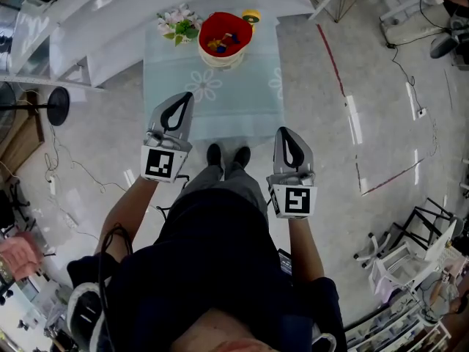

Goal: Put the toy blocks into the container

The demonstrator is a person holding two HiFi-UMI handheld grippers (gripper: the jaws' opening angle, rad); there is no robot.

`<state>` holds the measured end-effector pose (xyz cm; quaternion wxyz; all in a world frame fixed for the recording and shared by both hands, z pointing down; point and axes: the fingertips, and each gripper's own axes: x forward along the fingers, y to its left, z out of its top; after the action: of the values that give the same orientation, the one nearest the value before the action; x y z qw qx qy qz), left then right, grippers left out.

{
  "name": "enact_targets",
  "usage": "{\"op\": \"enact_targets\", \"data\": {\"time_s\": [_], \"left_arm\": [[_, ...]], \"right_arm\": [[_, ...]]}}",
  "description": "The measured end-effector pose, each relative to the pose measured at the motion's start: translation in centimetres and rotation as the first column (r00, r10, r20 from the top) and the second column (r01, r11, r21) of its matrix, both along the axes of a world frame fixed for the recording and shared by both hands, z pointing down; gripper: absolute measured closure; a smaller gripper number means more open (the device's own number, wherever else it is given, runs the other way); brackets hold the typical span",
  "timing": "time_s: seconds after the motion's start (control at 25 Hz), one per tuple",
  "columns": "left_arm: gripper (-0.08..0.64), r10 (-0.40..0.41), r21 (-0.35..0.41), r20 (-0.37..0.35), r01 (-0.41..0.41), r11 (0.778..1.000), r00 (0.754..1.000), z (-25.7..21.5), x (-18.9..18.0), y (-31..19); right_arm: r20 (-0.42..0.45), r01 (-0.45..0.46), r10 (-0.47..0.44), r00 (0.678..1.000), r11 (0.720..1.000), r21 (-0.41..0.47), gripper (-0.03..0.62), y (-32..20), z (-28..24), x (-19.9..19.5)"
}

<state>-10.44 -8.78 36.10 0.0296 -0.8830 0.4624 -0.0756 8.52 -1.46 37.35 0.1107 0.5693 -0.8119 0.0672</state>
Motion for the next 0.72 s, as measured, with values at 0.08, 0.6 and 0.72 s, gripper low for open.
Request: {"op": "enact_targets", "data": {"time_s": [0.08, 0.6, 0.72], "left_arm": [[0.558, -0.015, -0.002, -0.002, 0.015, 1.0, 1.0, 0.1, -0.5, 0.8], [0.56, -0.073, -0.001, -0.012, 0.073, 0.997, 0.997, 0.7, -2.7, 3.5], [0.56, -0.08, 0.001, -0.018, 0.08, 0.997, 0.997, 0.9, -2.9, 3.7]], "right_arm": [[-0.011, -0.004, 0.004, 1.0, 1.0, -0.001, 0.595, 0.1, -0.1, 0.1], [-0.058, -0.042, 0.042, 0.997, 0.999, 0.0, 0.597, 1.1, -0.1, 0.3], [-0.061, -0.049, 0.049, 0.997, 0.999, -0.003, 0.597, 1.1, 0.0, 0.4]]}}
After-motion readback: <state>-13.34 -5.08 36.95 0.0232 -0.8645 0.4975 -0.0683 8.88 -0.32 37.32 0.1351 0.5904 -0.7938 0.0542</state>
